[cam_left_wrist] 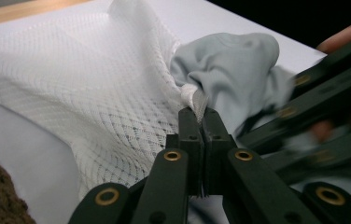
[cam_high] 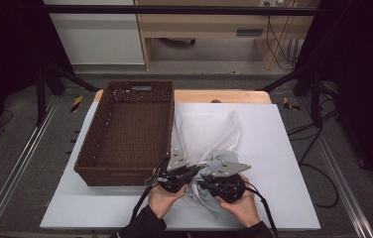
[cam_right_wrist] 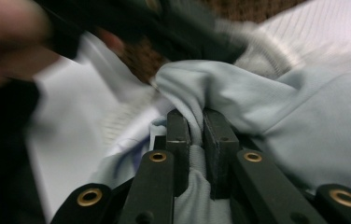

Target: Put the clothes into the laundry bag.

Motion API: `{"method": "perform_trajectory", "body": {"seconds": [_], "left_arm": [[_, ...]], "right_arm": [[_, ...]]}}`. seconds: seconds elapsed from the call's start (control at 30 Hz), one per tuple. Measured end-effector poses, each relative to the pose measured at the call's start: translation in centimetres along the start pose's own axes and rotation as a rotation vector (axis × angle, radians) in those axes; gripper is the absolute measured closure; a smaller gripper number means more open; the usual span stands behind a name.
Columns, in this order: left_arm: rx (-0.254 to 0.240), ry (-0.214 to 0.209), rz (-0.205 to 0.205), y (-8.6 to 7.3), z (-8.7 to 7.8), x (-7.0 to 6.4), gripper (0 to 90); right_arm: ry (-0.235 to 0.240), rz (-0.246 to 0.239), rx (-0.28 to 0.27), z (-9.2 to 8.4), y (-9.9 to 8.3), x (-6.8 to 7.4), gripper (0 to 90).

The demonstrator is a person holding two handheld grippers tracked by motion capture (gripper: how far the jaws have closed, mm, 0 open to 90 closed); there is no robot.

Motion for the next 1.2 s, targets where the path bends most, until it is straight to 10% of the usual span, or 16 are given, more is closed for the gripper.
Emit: {"method": "perform_trajectory", "body": {"seconds": [0.07,0.13,0.17,0.27,0.57,0.73,0.87,1.03,1.13,1.2], "left_arm": [[0.002,-0.007,0.018,0.0,0.0,-0.6,88.5],[0.010,0.002,0.029,-0.1,0.1,-0.7,88.5],[0.016,0.009,0.037,-0.2,0.3,-0.8,88.5],[0.029,0.017,0.041,-0.4,0.7,-0.7,88.5],[0.035,0.028,0.023,-0.6,0.7,0.1,88.3],[0.035,0.028,0.022,-0.6,0.7,0.1,88.3],[0.041,0.033,0.031,-0.7,0.8,0.1,88.3],[0.053,0.037,0.036,-0.8,1.0,0.0,88.3],[0.058,0.039,0.034,-0.9,1.1,0.1,88.3],[0.060,0.041,0.029,-0.9,1.1,0.2,88.3]], "right_arm": [[-0.160,0.037,0.033,1.9,-0.1,-1.5,80.2],[-0.209,0.068,0.028,2.3,-0.3,-2.3,80.2],[-0.205,0.146,-0.015,2.8,-0.4,-3.3,80.1],[-0.193,0.170,-0.030,2.8,-0.5,-3.5,79.8],[-0.135,0.107,-0.042,-0.7,-0.2,-2.2,53.9],[-0.256,0.185,-0.106,-5.5,-0.9,-5.1,33.9],[-0.281,0.256,-0.083,-5.0,-2.8,-7.7,27.5],[-0.215,0.267,-0.067,-2.8,-3.1,-8.1,36.3],[-0.141,0.213,-0.080,-1.9,-2.5,-7.1,71.6],[-0.139,0.204,-0.082,-2.0,-2.4,-6.9,74.8]]}}
Point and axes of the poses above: each handheld gripper's, and its own axes: z roughly forward along the jaws, y roughly out of its top, x roughly to its left, the point moved 8 cm from there along z, roughly forward along the jaws, and after that the axes turned 14 degrees about x, right-handed, at the moved point
